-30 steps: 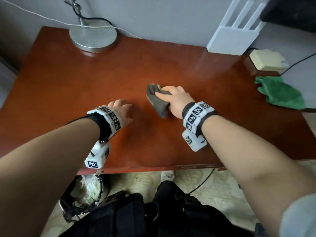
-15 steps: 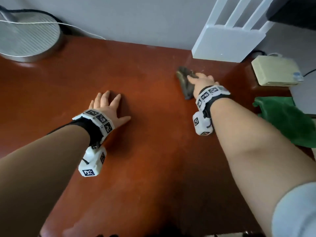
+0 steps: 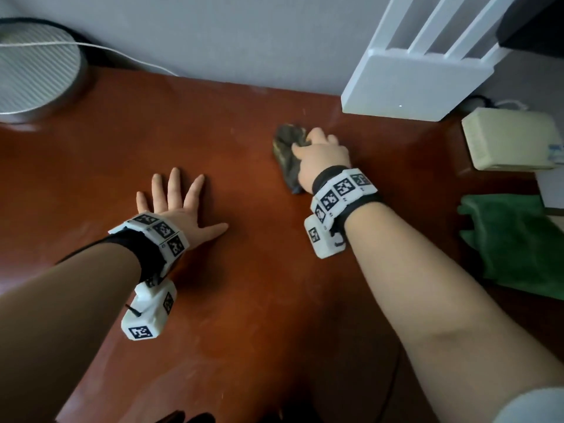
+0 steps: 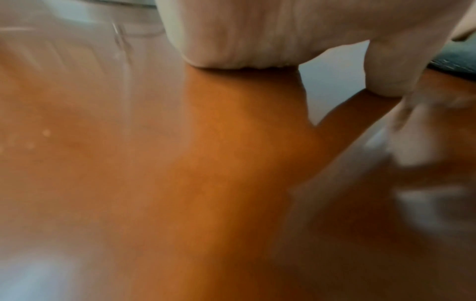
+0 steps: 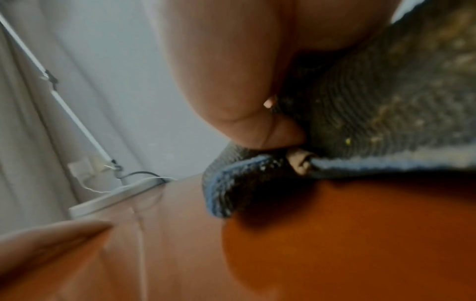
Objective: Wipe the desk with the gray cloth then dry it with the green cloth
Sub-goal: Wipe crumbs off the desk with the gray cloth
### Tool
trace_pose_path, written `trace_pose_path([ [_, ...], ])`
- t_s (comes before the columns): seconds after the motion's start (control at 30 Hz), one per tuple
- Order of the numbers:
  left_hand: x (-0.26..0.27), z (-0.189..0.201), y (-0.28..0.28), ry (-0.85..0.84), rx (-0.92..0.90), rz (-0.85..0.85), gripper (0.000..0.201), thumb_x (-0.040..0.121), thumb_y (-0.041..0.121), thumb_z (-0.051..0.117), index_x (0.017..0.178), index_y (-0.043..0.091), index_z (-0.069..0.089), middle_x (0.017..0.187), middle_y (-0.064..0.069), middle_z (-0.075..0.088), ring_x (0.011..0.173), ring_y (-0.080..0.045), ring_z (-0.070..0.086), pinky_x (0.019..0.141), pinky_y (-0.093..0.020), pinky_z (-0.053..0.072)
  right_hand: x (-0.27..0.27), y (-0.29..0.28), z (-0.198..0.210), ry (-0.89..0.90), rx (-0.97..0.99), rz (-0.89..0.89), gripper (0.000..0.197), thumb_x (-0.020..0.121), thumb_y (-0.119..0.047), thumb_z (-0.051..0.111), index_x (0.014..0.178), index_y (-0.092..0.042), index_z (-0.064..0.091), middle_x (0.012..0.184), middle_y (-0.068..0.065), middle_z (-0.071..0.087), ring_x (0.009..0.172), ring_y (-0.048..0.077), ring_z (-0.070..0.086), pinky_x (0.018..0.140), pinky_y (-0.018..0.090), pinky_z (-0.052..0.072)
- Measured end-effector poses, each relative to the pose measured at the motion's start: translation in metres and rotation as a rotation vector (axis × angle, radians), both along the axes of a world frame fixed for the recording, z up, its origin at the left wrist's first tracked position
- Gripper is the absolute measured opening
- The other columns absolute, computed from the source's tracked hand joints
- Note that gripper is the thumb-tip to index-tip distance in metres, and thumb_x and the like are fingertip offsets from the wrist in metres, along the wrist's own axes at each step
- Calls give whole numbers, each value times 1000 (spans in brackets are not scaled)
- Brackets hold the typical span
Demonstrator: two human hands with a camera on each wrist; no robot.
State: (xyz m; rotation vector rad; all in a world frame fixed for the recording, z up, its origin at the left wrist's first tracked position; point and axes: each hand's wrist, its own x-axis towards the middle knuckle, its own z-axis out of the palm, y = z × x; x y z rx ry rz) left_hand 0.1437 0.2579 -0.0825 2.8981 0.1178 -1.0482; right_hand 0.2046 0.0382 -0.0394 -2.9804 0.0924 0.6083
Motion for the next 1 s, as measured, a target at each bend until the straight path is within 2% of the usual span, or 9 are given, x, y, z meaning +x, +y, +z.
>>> trace_pose_path([
  [0.1,0,1,0,-7,2,-4,101,75,77,43,144,39,-20,152,-1,-31,140,-29,-26,114,-51,-10,15,9,-10,-24,-26,83,38,97,-22,38,135,-22,42,136,8,35,125,31,35,103,40,34],
  [0.17,-1,0,1,-4,3,-12,101,75,77,42,144,39,-21,152,-1,-31,140,-29,-26,114,-52,-10,35,-2,-22,-79,-112,25,45,93,-18,43,138,-25,41,136,9,37,125,31,34,99,40,34],
  [0.27,-1,-3,3,-7,-3,-20,100,75,77,41,143,39,-22,151,-2,-32,140,-29,-27,113,-52,-11,68,-7,-29,-103,-177,-92,42,93,-18,44,135,-16,43,138,11,37,128,32,33,100,40,34],
  [0.43,-1,-7,5,-30,-18,-18,100,75,76,42,143,39,-21,151,-2,-32,139,-29,-28,113,-52,-12,108,23,-23,-37,-98,-155,49,94,-36,48,135,-9,45,143,11,31,133,31,29,106,44,30],
  [0.53,0,-8,5,-17,-13,-21,100,76,77,41,143,39,-23,150,-2,-34,139,-29,-29,112,-52,-13,116,41,-22,-73,-45,-79,44,96,-32,42,134,-10,46,143,12,32,133,31,29,106,45,31],
  [0.63,0,-8,5,-26,-15,-20,100,75,77,42,143,39,-22,151,-2,-33,139,-29,-29,111,-52,-13,109,56,-25,-158,48,108,37,94,-21,42,130,-14,50,141,14,39,129,33,36,103,43,34],
  [0.8,1,-7,5,-49,-29,-11,101,74,75,46,145,39,-15,152,0,-30,140,-27,-27,112,-52,-13,68,64,-32,-62,296,235,35,94,-35,42,127,-24,46,124,6,45,110,25,47,91,32,38],
  [0.87,1,-6,6,-63,-44,-6,101,74,74,49,146,38,-12,153,0,-29,140,-26,-27,112,-52,-14,47,47,-35,-11,284,344,37,94,-23,42,129,-30,46,123,3,43,104,22,47,91,30,40],
  [1.0,2,-5,6,-69,-63,14,102,72,73,53,147,38,-7,153,2,-28,140,-25,-28,112,-52,-14,15,12,-38,-63,211,353,65,88,1,35,135,-43,40,137,-2,37,119,24,41,102,28,36],
])
